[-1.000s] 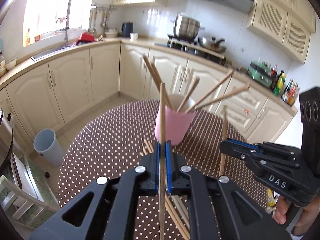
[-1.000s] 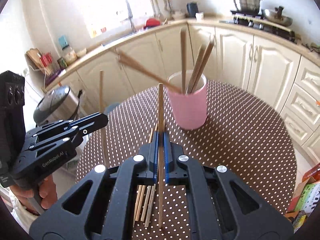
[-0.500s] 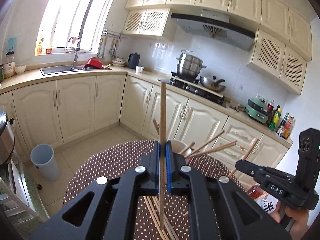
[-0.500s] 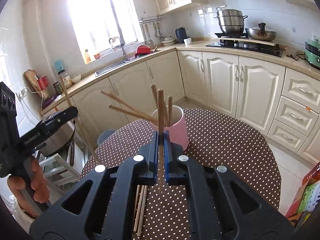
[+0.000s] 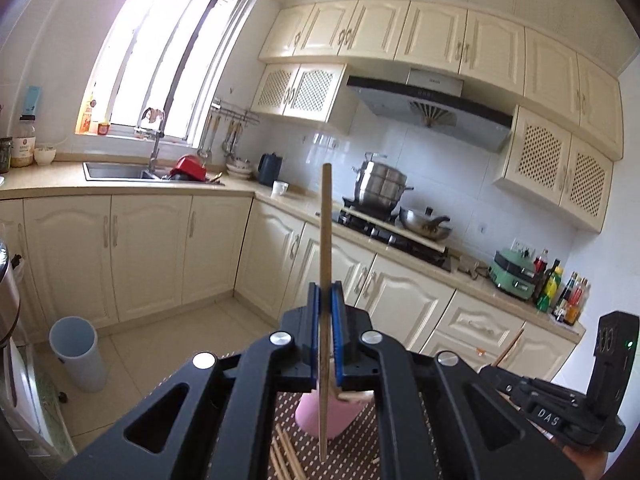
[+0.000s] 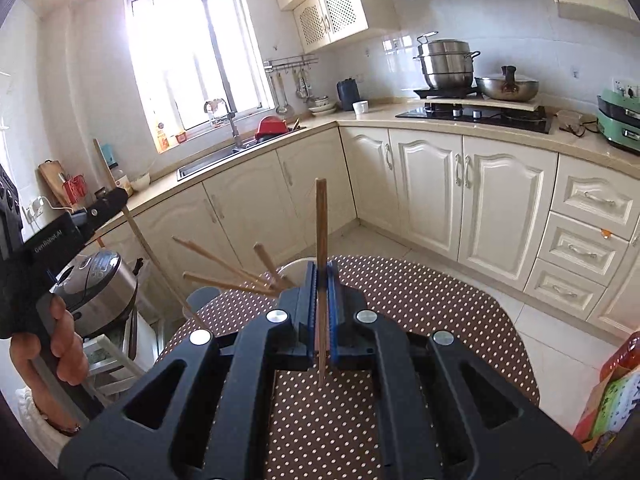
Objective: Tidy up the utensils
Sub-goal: 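Lower both chopsticks into the pink cup and open both tools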
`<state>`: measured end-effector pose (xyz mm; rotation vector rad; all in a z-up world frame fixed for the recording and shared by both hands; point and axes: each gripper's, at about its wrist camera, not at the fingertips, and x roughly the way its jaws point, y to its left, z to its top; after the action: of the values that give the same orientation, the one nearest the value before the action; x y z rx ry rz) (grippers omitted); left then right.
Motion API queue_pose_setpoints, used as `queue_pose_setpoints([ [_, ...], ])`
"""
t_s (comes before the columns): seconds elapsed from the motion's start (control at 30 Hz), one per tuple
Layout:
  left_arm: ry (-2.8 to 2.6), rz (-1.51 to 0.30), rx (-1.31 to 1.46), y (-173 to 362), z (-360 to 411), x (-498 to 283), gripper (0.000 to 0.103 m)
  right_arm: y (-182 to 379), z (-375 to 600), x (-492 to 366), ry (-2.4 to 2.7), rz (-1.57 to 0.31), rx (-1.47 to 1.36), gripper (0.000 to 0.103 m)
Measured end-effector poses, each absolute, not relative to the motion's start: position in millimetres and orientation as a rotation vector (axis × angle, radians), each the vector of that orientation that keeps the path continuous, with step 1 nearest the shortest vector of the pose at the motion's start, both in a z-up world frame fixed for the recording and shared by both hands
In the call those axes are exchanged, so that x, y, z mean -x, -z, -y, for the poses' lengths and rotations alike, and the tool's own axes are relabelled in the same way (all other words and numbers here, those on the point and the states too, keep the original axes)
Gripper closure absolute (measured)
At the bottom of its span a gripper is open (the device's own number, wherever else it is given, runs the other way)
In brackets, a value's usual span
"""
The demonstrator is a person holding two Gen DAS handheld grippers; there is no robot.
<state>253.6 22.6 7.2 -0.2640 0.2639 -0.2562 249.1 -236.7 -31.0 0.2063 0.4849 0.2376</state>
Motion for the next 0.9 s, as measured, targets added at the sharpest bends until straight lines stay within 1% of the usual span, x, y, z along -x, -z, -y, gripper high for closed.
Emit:
queue_pose_setpoints([
  [0.27, 0.243, -0.132, 0.249, -20, 1, -273, 0.097, 20, 247, -270, -0.216, -0.430, -0.206, 0.098],
  [0.5, 0.262, -0.094, 0.233, -21, 22, -292, 0.097, 7, 249, -280, -0.192, -0.354, -0.190, 0.098],
  [0.73, 0.277, -0.150, 0.228, 0, 35, -316, 0.097, -6, 243, -282, -0.187, -0.274, -0.149, 0.098],
  [0.9, 0.287, -0.185, 0.188, 14, 41, -320, 0.097, -12, 241, -276, -0.200, -0.200, -0.169, 0.098],
])
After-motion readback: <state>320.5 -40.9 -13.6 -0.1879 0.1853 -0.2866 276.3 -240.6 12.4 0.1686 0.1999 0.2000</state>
